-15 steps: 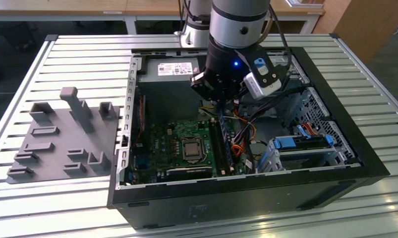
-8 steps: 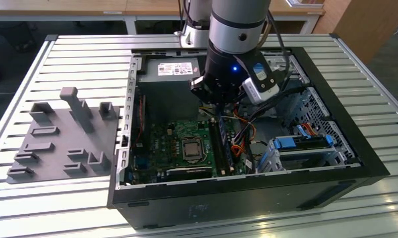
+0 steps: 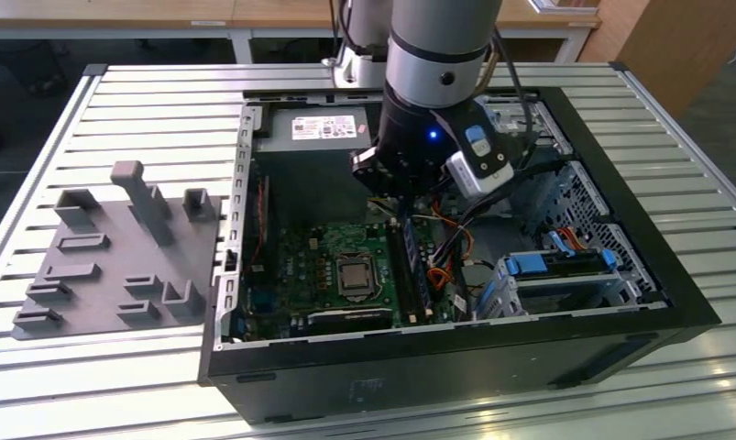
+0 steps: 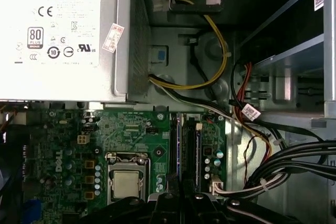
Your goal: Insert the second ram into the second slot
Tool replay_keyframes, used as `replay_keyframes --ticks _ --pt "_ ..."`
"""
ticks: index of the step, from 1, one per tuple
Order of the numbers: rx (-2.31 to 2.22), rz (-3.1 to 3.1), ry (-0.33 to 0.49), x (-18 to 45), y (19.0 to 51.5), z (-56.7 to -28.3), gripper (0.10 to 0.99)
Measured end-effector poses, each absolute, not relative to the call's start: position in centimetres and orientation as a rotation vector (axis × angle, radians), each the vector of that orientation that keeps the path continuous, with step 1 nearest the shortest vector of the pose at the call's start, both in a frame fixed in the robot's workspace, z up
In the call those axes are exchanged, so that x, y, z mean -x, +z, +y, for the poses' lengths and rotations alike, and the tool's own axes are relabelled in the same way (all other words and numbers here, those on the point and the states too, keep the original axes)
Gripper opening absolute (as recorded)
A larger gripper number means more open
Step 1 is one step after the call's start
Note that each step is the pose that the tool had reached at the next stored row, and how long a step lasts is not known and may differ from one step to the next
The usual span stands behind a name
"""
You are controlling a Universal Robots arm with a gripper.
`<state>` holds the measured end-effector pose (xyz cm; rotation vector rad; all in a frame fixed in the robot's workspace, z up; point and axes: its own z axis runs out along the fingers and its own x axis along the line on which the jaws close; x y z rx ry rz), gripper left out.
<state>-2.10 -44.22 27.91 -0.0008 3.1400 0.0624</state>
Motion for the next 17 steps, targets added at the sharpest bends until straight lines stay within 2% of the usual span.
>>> replay_keyframes --ticks 17 --pt "0.003 3.14 0.06 2.1 26.2 -44.4 0.137"
